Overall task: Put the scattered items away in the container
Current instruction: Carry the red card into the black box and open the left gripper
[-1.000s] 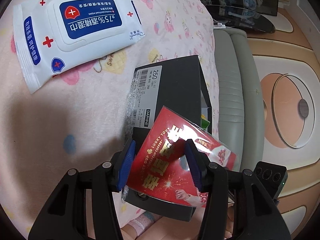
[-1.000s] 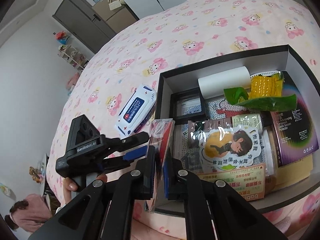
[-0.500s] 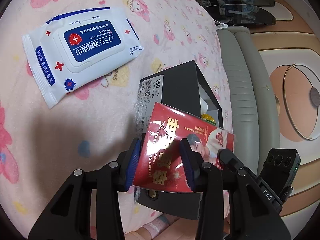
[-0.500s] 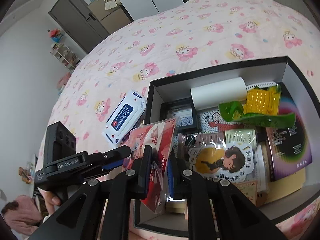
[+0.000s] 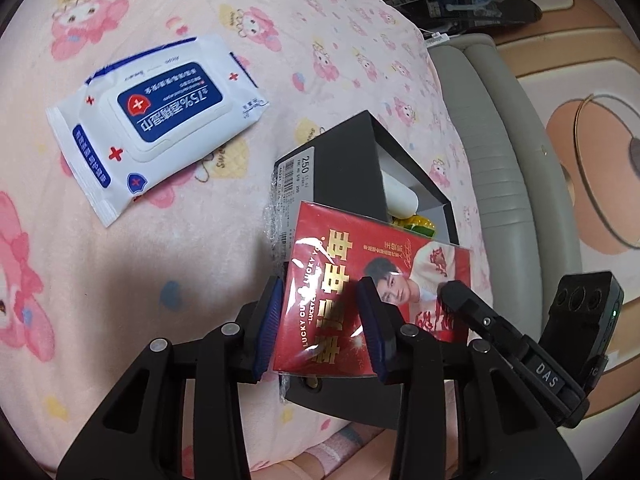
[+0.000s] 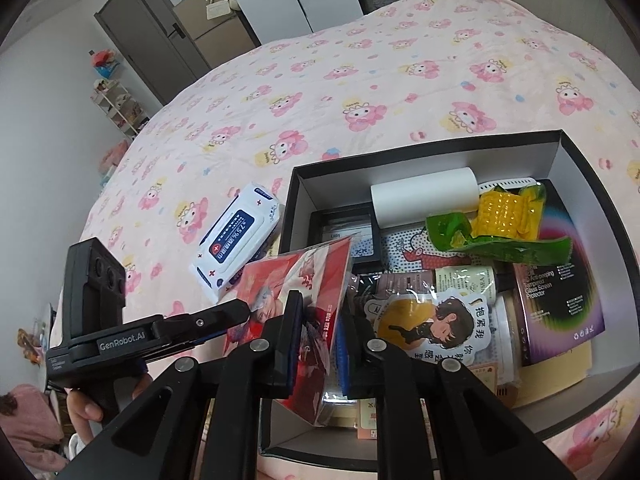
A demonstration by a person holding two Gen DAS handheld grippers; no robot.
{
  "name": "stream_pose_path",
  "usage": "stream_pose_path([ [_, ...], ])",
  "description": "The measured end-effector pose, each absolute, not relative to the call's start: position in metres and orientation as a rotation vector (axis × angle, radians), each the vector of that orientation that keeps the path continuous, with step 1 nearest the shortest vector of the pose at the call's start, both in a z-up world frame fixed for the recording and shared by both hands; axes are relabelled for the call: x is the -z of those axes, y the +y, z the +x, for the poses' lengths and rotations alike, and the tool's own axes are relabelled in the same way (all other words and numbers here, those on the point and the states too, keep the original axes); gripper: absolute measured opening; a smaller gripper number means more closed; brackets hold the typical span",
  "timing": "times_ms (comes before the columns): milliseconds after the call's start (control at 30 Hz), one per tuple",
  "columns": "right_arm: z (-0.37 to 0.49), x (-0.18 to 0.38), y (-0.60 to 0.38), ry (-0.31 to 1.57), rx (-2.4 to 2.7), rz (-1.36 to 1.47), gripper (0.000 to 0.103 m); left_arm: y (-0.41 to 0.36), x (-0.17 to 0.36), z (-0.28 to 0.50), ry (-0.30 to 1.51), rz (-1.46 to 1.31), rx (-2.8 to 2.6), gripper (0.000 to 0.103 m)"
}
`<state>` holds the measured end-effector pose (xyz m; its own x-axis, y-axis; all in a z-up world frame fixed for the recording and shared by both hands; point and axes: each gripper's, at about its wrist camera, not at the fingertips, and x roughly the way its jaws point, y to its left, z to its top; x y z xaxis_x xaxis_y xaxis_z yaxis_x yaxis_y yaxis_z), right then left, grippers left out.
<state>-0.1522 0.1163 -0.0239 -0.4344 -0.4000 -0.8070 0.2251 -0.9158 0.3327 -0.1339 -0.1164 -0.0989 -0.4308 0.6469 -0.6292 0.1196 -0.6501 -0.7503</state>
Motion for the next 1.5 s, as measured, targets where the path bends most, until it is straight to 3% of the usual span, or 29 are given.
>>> stream_pose_path([
  [767, -0.147, 0.018, 0.153, -0.217, 2.466, 1.406, 0.018, -0.078, 0.068, -0.124, -0.931, -1.38, -2.127, 0.038],
  [1233, -0.158, 0.036, 0.207, -0.296, 2.338, 1.443, 0.019, -0.025, 0.044, -0.14, -0.686, -1.487, -2.382, 0.044],
  [1500, -0.164, 0.05, 0.227, -0.337, 2.407, 1.566, 0.019, -0.022, 0.042, -0.136, -0.678, -1.49, -2.431, 0.044],
])
